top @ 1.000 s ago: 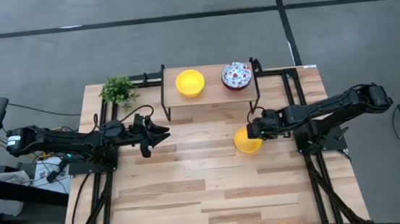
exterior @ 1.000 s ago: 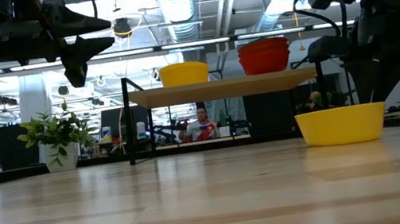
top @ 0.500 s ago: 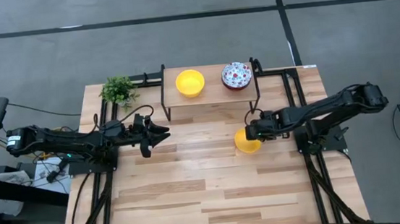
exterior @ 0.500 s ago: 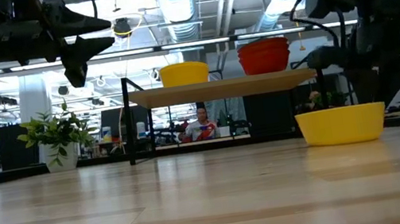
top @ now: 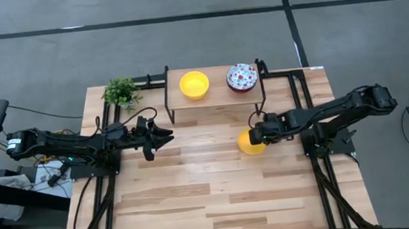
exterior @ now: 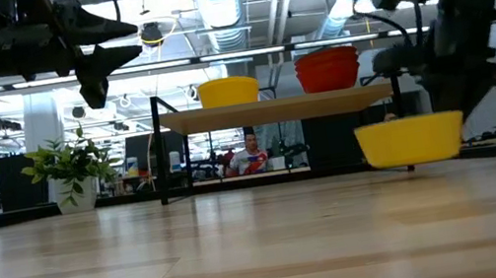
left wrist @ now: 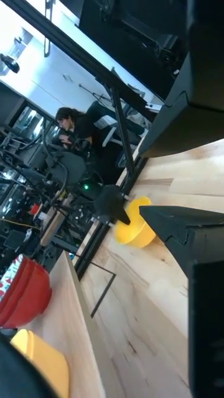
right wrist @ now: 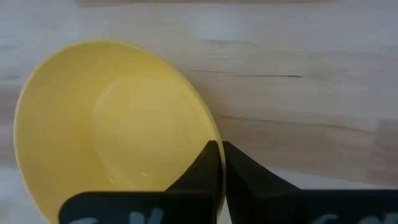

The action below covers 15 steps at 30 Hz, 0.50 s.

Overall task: Pick & Place Mini bowls
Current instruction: Stack the yellow bowl on top of the yellow bowls on the shelf

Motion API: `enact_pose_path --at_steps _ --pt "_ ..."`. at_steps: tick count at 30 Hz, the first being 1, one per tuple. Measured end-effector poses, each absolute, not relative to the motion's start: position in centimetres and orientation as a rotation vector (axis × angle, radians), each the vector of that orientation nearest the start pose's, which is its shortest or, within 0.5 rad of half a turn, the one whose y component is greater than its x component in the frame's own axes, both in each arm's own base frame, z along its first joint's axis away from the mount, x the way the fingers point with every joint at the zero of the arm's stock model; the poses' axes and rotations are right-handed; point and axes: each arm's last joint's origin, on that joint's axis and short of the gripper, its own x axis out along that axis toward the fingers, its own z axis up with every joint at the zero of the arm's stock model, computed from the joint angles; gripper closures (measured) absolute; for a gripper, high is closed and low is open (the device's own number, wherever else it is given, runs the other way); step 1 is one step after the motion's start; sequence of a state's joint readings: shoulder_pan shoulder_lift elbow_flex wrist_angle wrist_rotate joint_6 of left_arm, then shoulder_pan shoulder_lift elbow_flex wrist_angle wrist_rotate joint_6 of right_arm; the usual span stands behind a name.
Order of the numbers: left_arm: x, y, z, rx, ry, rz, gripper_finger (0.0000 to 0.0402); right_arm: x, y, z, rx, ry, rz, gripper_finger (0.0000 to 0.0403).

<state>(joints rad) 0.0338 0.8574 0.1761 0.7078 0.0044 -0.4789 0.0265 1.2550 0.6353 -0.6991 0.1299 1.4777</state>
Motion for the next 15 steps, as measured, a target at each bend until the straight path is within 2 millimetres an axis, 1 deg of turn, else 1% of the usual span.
enact_pose_path --at_steps 3,6,8,11,15 --pt "17.2 0.6 20.0 -0.477 -0.051 0.017 0.0266 20.4 0.2 17.9 1.088 0.980 -0.942 0.0401" --pt "17.2 0.6 20.2 -0.476 -0.060 0.016 0.0266 21.5 0.2 19.5 1.016 0.958 -0.852 0.0401" --pt "17.4 0.6 20.8 -0.475 -0.083 0.015 0.0266 22.2 0.5 20.7 0.954 0.927 -0.809 0.0402" --pt "17.7 0.6 21.9 -0.467 -0.117 0.019 0.0266 23.3 1.1 23.0 0.828 0.834 -0.756 0.0402" --pt "18.1 0.6 23.8 -0.399 -0.173 0.014 0.0258 24.2 2.2 26.0 0.635 0.707 -0.728 0.0402"
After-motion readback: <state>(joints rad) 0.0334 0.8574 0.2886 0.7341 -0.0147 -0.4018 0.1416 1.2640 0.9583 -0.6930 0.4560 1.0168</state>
